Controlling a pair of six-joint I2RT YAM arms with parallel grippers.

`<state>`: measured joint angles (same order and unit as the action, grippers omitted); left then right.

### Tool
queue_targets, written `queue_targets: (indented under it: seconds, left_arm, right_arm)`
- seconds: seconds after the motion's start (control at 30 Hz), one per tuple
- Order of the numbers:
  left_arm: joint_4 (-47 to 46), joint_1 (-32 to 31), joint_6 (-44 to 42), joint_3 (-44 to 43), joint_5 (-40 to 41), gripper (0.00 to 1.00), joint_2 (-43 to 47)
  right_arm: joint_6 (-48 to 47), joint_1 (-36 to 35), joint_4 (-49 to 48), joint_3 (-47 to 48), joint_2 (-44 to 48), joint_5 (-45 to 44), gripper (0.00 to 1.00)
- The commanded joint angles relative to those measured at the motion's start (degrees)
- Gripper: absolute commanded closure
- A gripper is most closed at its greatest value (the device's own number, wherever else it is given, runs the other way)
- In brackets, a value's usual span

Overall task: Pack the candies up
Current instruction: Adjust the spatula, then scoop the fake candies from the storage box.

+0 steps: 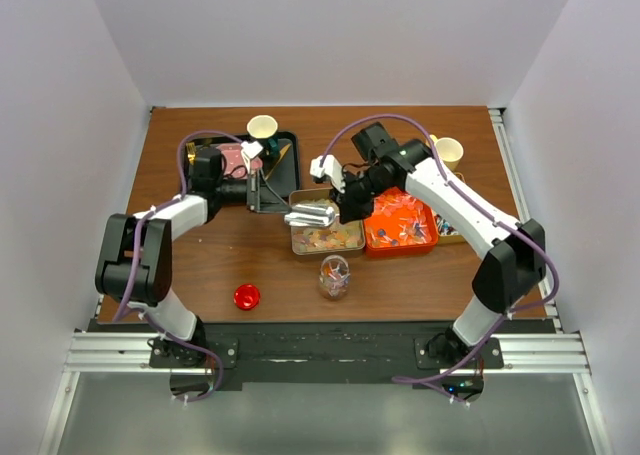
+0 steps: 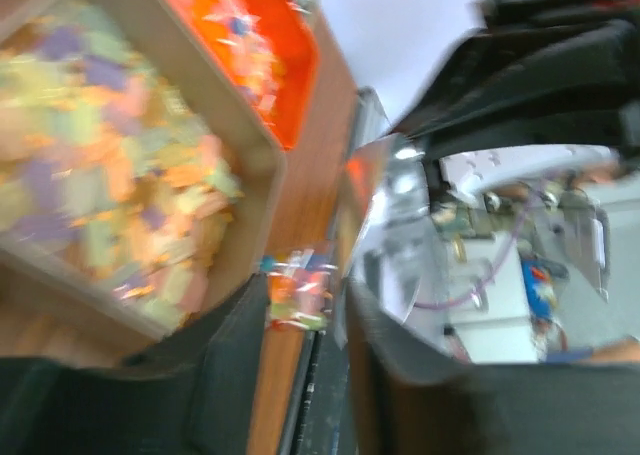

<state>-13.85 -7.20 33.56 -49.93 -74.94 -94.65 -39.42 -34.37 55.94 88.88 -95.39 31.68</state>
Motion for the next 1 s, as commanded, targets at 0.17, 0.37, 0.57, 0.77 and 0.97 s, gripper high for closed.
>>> queue_targets:
  seconds: [0.17, 0.37, 0.57, 0.77, 0.97]
  left_arm:
    - [24.9, 4.0, -8.3, 6.0, 32.6, 0.22, 11.5]
    - [10.4, 4.0, -0.5, 17.8, 29.8, 0.26, 17.0]
    - [3.7, -3.7, -12.9, 20.9, 35.7, 0.32, 23.6]
    - [-4.6, -11.0, -16.5, 28.3, 45.6, 0.34, 29.3]
    - [-9.3, -17.3, -18.1, 36.5, 61.5, 0.35, 35.8]
  right_arm:
    - [-24.3, 0.3, 20.7, 20.6, -8.2, -25.6, 1.0]
    - [-33.4, -0.3, 22.5, 26.3, -13.7, -42.7, 1.0]
    - [-37.3, -3.0, 24.1, 26.4, -17.4, -52.6, 1.0]
    - [-35.9, -4.4, 25.8, 29.8, -21.8, -58.0, 1.0]
    - [-37.6, -7.5, 23.9, 29.1, -22.7, -62.2, 1.0]
